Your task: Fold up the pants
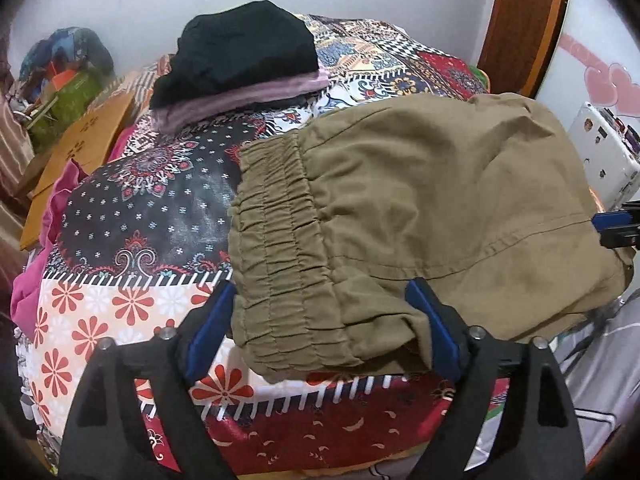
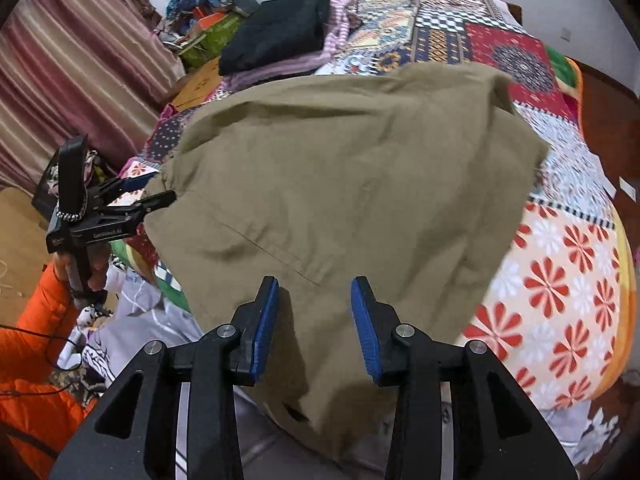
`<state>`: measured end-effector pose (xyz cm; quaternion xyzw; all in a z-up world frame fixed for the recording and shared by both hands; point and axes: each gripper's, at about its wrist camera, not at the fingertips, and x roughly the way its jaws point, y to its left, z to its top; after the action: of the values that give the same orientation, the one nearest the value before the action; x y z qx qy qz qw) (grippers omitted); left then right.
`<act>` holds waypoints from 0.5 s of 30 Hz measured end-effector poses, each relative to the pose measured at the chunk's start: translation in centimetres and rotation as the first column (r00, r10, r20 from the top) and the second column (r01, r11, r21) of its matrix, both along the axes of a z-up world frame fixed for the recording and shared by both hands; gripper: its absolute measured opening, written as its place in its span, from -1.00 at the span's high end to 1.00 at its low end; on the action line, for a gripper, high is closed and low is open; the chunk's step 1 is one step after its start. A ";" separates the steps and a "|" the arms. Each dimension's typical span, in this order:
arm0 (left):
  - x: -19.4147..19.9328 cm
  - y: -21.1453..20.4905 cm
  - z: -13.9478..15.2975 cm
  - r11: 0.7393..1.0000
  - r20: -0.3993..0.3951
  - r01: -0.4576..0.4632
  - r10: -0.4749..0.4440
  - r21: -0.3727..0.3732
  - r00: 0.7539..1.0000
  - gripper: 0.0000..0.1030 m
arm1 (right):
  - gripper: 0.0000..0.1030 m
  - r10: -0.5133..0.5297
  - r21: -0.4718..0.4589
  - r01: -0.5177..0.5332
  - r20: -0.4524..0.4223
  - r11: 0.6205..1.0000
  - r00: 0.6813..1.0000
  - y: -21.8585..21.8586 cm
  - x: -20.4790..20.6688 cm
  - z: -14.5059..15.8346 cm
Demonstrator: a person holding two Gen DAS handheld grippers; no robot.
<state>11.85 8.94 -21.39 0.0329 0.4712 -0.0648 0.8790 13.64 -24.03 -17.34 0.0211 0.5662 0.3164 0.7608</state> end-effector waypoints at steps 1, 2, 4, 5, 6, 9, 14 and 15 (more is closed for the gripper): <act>-0.1 0.1 0.0 1.000 -0.001 0.001 -0.001 -0.007 1.000 -0.74 | 0.33 -0.004 -0.004 0.004 0.000 1.000 1.000 -0.3 0.1 0.2; -0.1 0.3 0.0 1.000 -0.003 0.001 -0.001 -0.009 1.000 -0.74 | 0.33 -0.008 -0.010 0.008 0.008 1.000 1.000 -0.5 0.2 0.5; -0.3 0.5 0.2 1.000 -0.003 0.002 -0.002 -0.005 1.000 -0.74 | 0.33 -0.020 0.005 0.019 0.036 1.000 0.999 -1.0 0.5 1.6; -0.3 0.5 0.2 1.000 -0.004 0.004 -0.004 -0.001 1.000 -0.74 | 0.33 -0.028 0.014 0.027 0.059 1.000 0.998 -1.2 1.0 2.3; -0.2 0.5 0.1 1.000 -0.009 0.005 -0.005 0.002 1.000 -0.74 | 0.33 -0.037 0.023 0.035 0.089 0.999 0.995 -1.1 1.8 3.2; 0.1 0.2 0.1 1.000 -0.011 -0.006 0.006 0.021 1.000 -0.79 | 0.29 -0.042 0.054 0.034 0.161 0.998 0.986 -0.2 4.6 4.8; 0.1 0.4 0.8 0.999 -0.021 -0.034 0.034 0.015 0.999 -0.79 | 0.08 -0.031 0.020 0.027 0.265 0.999 0.964 2.0 8.5 5.2; 0.2 0.4 1.6 0.999 -0.013 -0.038 0.038 0.023 0.999 -0.78 | 0.08 -0.037 0.032 0.029 0.265 0.999 0.964 1.8 9.1 5.1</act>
<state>12.03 9.39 -19.79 0.0334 0.4784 -0.0432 0.8764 22.75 -22.25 -12.28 -0.0016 0.4542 0.3115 0.8347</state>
